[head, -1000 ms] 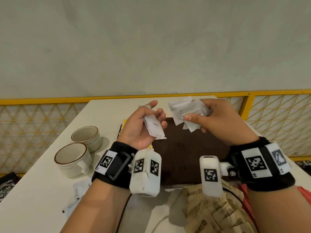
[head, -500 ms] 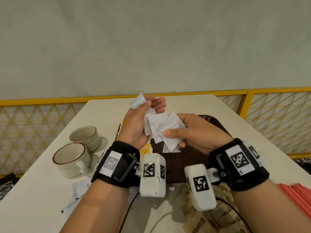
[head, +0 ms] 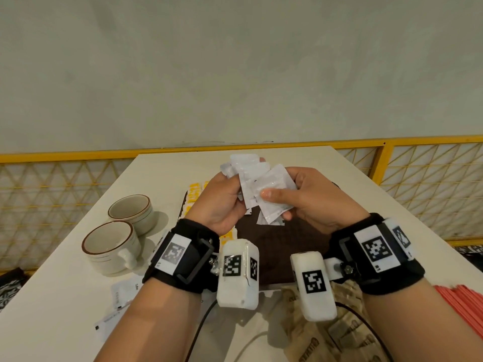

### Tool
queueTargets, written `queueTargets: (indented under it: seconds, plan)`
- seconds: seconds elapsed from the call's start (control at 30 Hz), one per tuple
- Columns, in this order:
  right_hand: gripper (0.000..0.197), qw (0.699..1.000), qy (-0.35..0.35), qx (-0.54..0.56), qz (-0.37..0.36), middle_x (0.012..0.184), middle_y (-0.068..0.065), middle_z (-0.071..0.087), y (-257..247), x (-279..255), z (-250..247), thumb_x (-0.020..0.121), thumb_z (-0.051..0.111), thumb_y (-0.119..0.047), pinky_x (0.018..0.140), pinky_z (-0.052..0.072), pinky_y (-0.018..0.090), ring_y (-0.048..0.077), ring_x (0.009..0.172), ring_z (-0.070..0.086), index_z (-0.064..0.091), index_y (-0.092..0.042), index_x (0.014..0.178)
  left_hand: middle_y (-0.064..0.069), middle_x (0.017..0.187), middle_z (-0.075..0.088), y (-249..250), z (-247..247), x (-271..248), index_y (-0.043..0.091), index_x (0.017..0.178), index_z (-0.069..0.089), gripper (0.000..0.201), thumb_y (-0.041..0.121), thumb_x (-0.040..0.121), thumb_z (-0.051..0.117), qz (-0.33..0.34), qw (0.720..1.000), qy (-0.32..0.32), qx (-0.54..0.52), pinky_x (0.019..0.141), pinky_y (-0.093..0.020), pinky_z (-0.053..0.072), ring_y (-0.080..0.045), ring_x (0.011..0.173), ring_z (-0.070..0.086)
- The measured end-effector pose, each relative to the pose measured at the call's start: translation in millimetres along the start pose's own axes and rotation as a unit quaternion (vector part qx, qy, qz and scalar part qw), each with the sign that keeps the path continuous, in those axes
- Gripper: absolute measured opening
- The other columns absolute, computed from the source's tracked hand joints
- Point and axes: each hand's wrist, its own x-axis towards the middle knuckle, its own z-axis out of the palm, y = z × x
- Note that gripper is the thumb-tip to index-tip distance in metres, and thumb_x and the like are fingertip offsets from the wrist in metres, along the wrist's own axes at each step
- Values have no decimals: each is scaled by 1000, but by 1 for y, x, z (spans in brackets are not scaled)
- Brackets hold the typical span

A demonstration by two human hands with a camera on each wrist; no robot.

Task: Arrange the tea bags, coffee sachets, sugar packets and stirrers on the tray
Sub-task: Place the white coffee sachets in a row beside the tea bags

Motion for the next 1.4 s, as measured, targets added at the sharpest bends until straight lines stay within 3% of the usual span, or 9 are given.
queueTargets:
  seconds: [0.13,0.23,0.3,0.53,0.77,0.9,1.1,1.3,1.4]
  plan:
    - [18,1000,24,12,0,76,3,70,-1,1,-6,83,66,-2,41,41,17,8,53,60,65,-4,101,-16,103,69,3,-3,2,1,110,62,26,19,97,49,-7,999,48,10,85,-38,56,-27,99,66]
    - [25,999,44,-4,-1,81,9,69,1,2,-7,82,68,-3,40,41,18,7,51,60,64,0,106,-15,113,69,3,-2,0,5,113,61,53,48,85,50,-64,998,8,27,93,-39,52,-26,106,66]
    - [26,999,40,-27,-2,82,13,68,2,2,-5,82,69,-4,41,42,20,7,47,58,64,3,106,-14,110,70,2,0,-2,6,113,61,59,51,76,50,-80,996,-30,40,88,-35,56,-25,102,67]
    - [19,998,61,-19,21,79,15,69,2,4,-3,93,58,-14,39,42,20,25,61,63,63,1,104,-13,100,69,-5,0,2,5,106,60,19,17,98,47,-40,998,39,-8,81,-33,56,-21,89,68]
    - [14,996,69,41,50,67,15,65,-2,3,-8,99,43,-6,37,38,21,16,48,61,57,-1,101,-11,78,69,5,-7,4,8,99,52,6,11,97,47,-26,990,54,-131,67,-37,60,-23,74,71]
    - [12,995,95,11,14,72,19,64,2,4,-9,95,55,-10,36,33,20,15,39,43,61,-1,99,-1,65,50,4,-10,2,11,97,58,14,24,91,57,-53,997,59,-21,59,-28,55,-13,59,52]
    - [9,990,142,3,-11,64,7,62,7,6,-7,87,66,-14,32,31,16,7,40,50,61,-7,86,0,70,61,-3,-1,-3,13,87,61,17,17,74,71,-40,993,5,111,56,-20,50,-8,57,54]
    - [25,993,101,44,37,59,4,59,6,8,0,99,48,-27,33,33,20,12,41,48,60,-6,91,-1,68,63,-6,0,-1,11,86,63,9,2,84,66,-23,988,22,151,55,-20,49,-9,57,57]
    - [27,988,78,118,69,68,11,53,3,7,-5,101,37,-21,36,31,22,16,50,45,55,-3,94,0,68,63,-5,-5,0,11,84,62,11,2,84,67,-19,988,39,146,55,-21,49,-9,58,57]
